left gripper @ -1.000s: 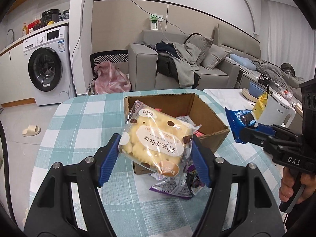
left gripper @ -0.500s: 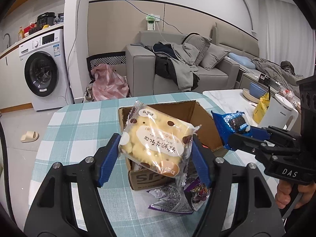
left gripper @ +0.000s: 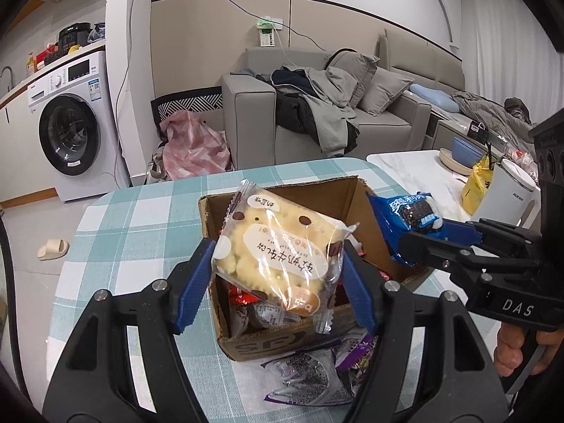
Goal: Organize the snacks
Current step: 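Lift both held packs and carry them over the cardboard box, then open both tools to drop the packs into the box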
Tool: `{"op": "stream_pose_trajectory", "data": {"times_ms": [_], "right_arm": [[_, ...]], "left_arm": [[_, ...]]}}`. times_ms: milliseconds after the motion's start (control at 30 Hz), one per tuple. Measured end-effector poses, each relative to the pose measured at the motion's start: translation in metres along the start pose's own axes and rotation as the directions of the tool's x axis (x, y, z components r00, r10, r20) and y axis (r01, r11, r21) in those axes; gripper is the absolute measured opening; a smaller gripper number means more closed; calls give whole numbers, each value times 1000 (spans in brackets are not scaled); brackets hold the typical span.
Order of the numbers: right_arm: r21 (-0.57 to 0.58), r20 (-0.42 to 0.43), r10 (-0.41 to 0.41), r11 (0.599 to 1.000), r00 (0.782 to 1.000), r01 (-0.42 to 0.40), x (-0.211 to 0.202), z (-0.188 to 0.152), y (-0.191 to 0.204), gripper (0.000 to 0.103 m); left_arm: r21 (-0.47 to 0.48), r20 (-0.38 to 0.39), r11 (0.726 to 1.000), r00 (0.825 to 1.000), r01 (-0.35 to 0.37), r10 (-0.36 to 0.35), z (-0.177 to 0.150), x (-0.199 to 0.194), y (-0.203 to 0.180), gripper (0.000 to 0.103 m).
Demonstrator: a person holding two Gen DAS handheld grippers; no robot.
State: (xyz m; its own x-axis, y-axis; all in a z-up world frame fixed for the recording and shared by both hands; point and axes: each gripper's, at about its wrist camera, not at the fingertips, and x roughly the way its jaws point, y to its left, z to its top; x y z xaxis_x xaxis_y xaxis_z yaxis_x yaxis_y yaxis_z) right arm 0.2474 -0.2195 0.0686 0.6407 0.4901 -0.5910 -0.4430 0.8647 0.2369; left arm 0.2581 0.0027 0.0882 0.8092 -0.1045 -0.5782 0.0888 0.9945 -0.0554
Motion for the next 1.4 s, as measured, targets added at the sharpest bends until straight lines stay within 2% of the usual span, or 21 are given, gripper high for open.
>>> {"op": "stream_pose_trajectory", "data": {"times_ms": [633, 900, 1167, 1267, 1300, 1400], "right_arm": [[8, -34, -28, 1000, 999, 28, 29, 0, -4, 45], [20, -43, -59, 998, 997, 60, 39, 3, -6, 45], [-17, -27, -72, 997, 997, 72, 42, 0, -3, 46], [-24, -16, -70, 997, 997, 70, 38, 0, -2, 55], [-27, -7, -70, 997, 998, 70, 35, 1, -1, 58], [-40, 26, -87, 995, 996, 88, 24, 3, 1, 78]], "left_arm": [[-2, -16, 1000, 1000, -17, 17, 0, 34, 9, 67], [-15, -57, 1000, 998, -28, 27, 0, 55, 11, 68], [-31, -82, 999, 997, -13, 10, -5, 68, 13, 68], [-41, -84, 999, 996, -12, 8, -6, 67, 14, 71], [-46, -86, 999, 996, -10, 6, -6, 65, 15, 76], [-53, -73, 999, 997, 4, -8, -5, 56, 16, 83]]}}
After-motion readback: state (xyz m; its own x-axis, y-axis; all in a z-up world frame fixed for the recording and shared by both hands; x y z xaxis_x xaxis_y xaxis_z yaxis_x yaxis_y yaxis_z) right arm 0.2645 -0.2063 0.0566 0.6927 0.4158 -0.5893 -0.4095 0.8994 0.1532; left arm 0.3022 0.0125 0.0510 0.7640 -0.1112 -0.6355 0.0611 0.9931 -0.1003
